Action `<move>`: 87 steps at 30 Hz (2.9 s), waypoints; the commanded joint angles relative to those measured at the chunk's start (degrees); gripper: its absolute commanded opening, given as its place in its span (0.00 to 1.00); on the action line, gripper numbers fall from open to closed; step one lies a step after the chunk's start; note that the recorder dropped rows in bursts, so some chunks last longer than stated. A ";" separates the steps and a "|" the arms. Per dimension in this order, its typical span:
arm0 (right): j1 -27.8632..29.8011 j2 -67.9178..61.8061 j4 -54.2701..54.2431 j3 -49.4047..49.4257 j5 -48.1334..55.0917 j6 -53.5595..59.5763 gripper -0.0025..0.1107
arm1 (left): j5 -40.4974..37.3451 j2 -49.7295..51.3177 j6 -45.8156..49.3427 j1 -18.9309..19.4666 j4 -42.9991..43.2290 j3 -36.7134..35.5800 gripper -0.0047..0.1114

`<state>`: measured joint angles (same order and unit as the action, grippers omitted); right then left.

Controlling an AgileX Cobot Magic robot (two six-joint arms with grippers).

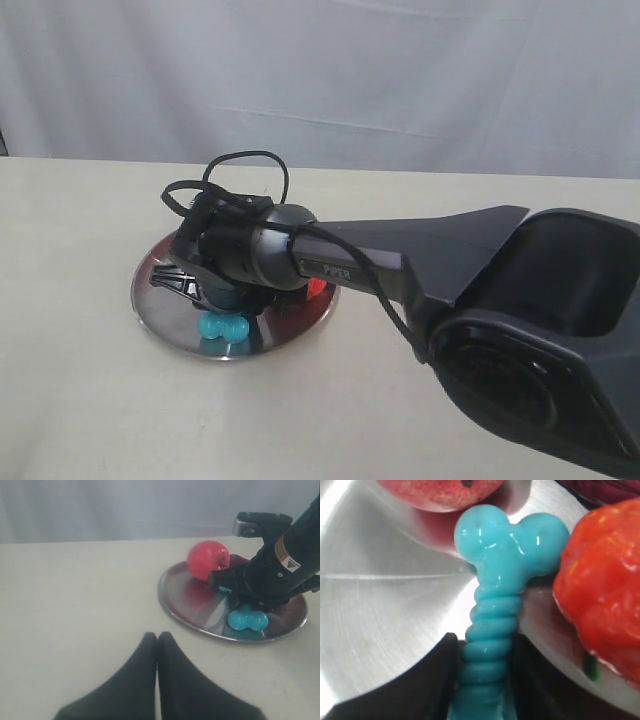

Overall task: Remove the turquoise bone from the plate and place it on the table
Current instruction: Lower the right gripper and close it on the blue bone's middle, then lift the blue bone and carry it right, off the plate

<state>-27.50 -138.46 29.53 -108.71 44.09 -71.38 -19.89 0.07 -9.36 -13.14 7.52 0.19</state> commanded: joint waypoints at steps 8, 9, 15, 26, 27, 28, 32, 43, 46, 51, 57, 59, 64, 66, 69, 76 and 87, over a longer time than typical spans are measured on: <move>0.08 -0.40 0.59 -0.11 0.36 0.05 0.02 | 0.04 -0.07 -0.08 -0.16 0.02 -0.19 0.04; 0.08 -0.40 0.59 -0.11 0.36 0.05 0.02 | 0.04 -0.07 -0.08 -0.16 0.02 -0.19 0.04; 0.08 -0.40 0.59 -0.11 0.36 0.05 0.02 | 0.04 -0.07 -0.08 -0.16 0.02 -0.19 0.04; 0.08 2.16 0.59 -0.11 1.33 0.05 0.02 | 0.04 -0.07 -0.08 -0.16 0.02 -0.19 0.04; 0.08 2.79 0.59 -0.11 1.88 0.31 0.02 | 0.04 -0.07 -0.08 -0.16 0.02 -0.19 0.04; 0.08 3.22 0.59 -0.11 2.39 0.30 0.02 | 0.04 -0.07 -0.08 -0.16 0.02 -0.19 0.04; -0.12 5.94 0.59 -0.11 4.54 1.54 0.02 | 0.04 -0.07 -0.08 -0.16 0.02 -0.19 0.04; -1.26 14.61 0.14 -0.11 6.52 8.17 0.02 | 0.04 -0.07 -0.08 -0.16 0.02 -0.19 0.04; -1.26 16.70 0.14 -0.11 9.69 11.54 0.02 | 0.04 -0.07 -0.08 -0.16 0.02 -0.19 0.04; -0.20 20.78 -0.95 -0.11 16.83 21.01 0.02 | 0.04 -0.07 -0.08 -0.16 0.02 -0.19 0.04; 3.54 23.58 -2.64 -0.11 22.67 26.94 0.02 | 0.04 -0.07 -0.08 -0.16 0.02 -0.19 0.04; 5.08 24.03 -2.64 -0.11 24.79 28.49 0.02 | 0.04 -0.07 -0.08 -0.16 0.02 -0.19 0.04; 10.87 24.19 -4.16 1.97 25.88 31.33 0.02 | 0.04 -0.07 -0.08 -0.16 0.02 -0.19 0.04; 12.94 24.19 -5.86 6.49 24.29 32.04 0.02 | 0.04 -0.07 -0.08 -0.16 0.02 -0.19 0.04; 14.88 24.19 -6.11 14.68 14.29 28.76 0.02 | 0.04 -0.07 -0.08 -0.16 0.02 -0.19 0.04; 16.99 24.19 -5.19 26.19 -4.30 21.86 0.02 | 0.04 -0.07 -0.08 -0.16 0.02 -0.19 0.04; 19.98 24.19 -3.72 32.71 -12.55 20.91 0.02 | 0.04 -0.07 -0.08 -0.16 0.02 -0.19 0.04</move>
<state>-8.02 -115.08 24.87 -77.67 35.71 -49.70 -19.89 0.07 -9.36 -13.14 7.52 0.19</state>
